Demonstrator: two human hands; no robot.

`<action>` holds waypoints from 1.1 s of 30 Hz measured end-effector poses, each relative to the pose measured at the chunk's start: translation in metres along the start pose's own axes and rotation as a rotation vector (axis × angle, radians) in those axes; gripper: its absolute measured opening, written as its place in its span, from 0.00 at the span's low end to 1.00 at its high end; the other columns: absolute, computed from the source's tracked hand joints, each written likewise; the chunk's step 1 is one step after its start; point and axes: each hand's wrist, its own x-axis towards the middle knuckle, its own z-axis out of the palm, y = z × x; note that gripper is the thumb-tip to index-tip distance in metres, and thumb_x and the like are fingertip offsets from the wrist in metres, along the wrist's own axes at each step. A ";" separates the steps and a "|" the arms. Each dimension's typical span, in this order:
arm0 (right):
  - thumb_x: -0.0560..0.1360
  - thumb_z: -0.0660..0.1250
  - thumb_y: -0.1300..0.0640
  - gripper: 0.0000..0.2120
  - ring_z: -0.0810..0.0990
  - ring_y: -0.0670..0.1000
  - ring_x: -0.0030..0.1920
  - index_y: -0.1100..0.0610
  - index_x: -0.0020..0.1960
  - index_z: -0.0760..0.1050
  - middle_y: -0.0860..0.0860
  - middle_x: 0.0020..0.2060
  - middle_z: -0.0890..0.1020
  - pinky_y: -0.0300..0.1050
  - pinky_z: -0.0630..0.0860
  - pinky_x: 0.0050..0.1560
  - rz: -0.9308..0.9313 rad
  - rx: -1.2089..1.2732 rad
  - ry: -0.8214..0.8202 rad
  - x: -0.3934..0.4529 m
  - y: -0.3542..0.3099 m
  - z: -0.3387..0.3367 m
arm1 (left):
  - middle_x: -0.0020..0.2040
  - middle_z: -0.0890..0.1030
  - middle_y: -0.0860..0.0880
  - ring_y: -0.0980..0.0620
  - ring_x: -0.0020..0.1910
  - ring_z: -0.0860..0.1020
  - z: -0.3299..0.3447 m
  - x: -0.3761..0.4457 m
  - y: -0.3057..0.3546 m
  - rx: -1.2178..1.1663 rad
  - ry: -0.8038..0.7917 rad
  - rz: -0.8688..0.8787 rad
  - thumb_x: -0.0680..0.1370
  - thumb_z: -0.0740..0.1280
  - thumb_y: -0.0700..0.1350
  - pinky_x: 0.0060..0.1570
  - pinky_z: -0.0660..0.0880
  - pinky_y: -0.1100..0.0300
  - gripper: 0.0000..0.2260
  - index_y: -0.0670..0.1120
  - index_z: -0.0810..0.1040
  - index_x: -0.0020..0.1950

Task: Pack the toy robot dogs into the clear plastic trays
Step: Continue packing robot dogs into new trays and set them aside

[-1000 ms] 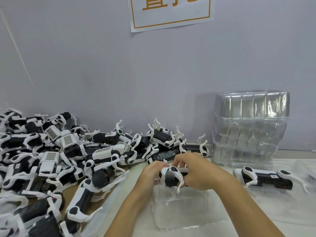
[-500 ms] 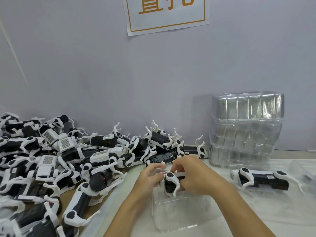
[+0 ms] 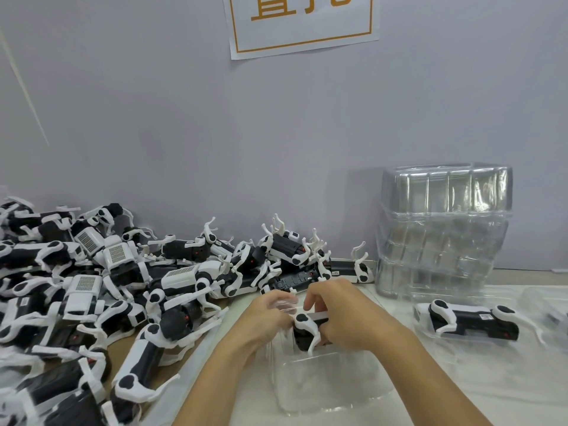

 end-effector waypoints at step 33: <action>0.72 0.74 0.50 0.09 0.83 0.52 0.43 0.55 0.46 0.83 0.50 0.42 0.84 0.49 0.82 0.49 0.219 -0.084 0.020 -0.013 0.029 -0.046 | 0.56 0.77 0.58 0.59 0.58 0.75 0.002 -0.005 0.005 0.384 -0.055 0.213 0.72 0.73 0.61 0.53 0.71 0.57 0.11 0.57 0.75 0.41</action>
